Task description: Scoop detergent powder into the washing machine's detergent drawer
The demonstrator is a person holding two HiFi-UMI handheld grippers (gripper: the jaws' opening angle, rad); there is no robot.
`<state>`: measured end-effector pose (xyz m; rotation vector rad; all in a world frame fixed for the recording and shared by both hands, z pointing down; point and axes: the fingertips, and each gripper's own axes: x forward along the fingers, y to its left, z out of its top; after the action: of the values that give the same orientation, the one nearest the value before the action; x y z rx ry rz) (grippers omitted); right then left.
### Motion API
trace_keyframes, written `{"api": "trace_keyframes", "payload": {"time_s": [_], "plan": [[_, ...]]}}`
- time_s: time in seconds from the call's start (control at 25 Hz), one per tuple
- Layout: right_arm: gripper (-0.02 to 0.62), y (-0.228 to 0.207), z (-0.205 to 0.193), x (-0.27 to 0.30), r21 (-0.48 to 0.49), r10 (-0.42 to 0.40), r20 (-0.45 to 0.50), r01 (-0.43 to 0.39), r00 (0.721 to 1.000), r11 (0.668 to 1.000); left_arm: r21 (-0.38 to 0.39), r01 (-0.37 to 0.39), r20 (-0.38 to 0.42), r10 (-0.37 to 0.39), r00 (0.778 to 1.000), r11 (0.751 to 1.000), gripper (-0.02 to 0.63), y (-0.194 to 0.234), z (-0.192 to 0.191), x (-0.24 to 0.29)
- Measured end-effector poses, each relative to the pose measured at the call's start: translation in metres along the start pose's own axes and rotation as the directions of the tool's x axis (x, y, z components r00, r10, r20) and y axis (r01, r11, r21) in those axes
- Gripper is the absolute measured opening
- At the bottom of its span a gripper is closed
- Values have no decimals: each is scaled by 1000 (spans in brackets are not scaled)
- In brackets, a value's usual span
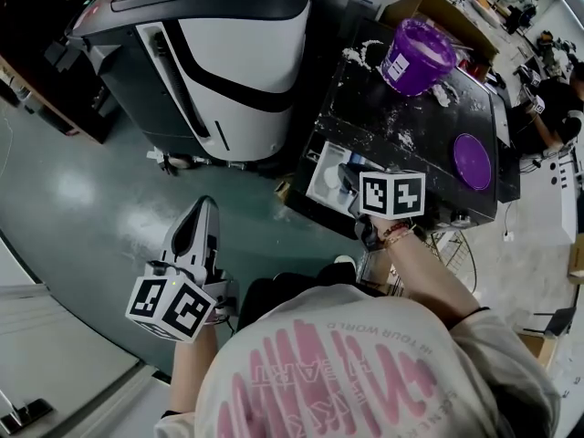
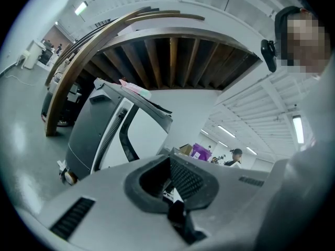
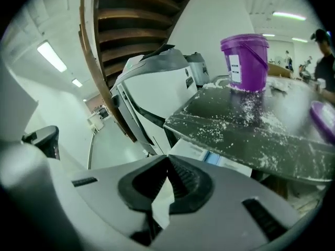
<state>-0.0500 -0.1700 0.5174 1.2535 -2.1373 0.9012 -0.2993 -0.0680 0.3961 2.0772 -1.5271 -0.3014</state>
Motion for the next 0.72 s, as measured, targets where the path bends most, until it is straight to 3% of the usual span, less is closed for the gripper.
{"api": "trace_keyframes", "payload": {"time_s": [0.32,0.72], "plan": [[2,18,-8,3,-261,-38,-46,25,998,965,-13,-2,5,3,1000,1000,3,4,1,-6],[2,32,-18,6,-455,-64,-92,15,994,890,-15,-4,15,4,1000,1000,3,6,3,-11]]}}
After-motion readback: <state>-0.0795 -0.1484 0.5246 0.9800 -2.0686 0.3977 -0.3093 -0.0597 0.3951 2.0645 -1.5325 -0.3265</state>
